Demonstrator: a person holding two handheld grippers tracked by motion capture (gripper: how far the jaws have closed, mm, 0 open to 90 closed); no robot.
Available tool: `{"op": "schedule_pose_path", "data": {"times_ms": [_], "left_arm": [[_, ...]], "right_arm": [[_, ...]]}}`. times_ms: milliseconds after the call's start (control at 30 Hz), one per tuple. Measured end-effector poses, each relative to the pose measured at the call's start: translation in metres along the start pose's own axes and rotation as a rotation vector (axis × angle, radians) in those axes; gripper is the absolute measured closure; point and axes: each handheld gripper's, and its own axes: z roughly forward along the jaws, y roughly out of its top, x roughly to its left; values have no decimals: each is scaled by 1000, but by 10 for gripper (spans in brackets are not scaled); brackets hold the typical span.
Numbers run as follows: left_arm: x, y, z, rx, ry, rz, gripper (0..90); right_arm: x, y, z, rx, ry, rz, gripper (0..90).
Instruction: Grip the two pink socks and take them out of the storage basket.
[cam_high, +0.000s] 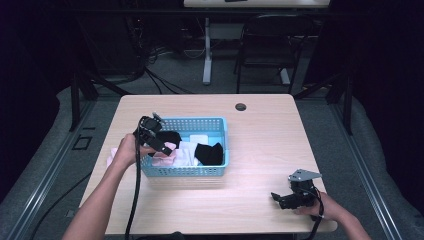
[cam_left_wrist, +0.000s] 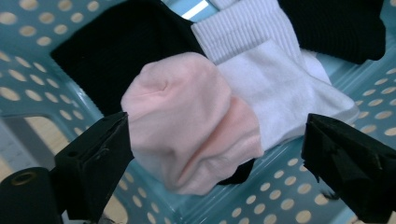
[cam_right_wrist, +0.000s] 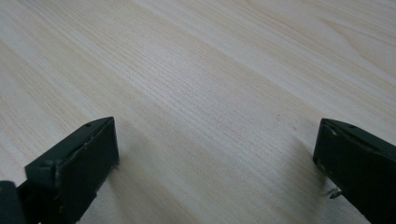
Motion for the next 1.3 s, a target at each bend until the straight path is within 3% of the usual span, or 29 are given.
{"op": "schedule_pose_path", "data": {"times_ms": [33,167,633,767,800,933,1000,1200,1300], "left_arm": [[1,0,6,29,12,-4,102],[1,-1,16,61,22,-8,113],[2,1,25,139,41,1,278],[4,0,26,160,46,-5,356],[5,0,27,172,53,-10,433],[4,0,28,186,52,-22,589],[4,-1,28,188,48,-33,612],[6,-2,27,182,46,-36,799],[6,-2,25,171,48,-33,826]], "right_arm": [[0,0,0,0,0,0,0],[0,0,0,1,-2,-2,0],[0,0,0,-1,-1,1,0],[0,0,0,-1,-1,2,0],[0,0,0,-4,0,2,0],[0,0,0,0,-4,0,0],[0,0,0,-4,-7,-1,0],[0,0,0,-2,-4,4,0],[0,0,0,-3,-2,4,0]]}}
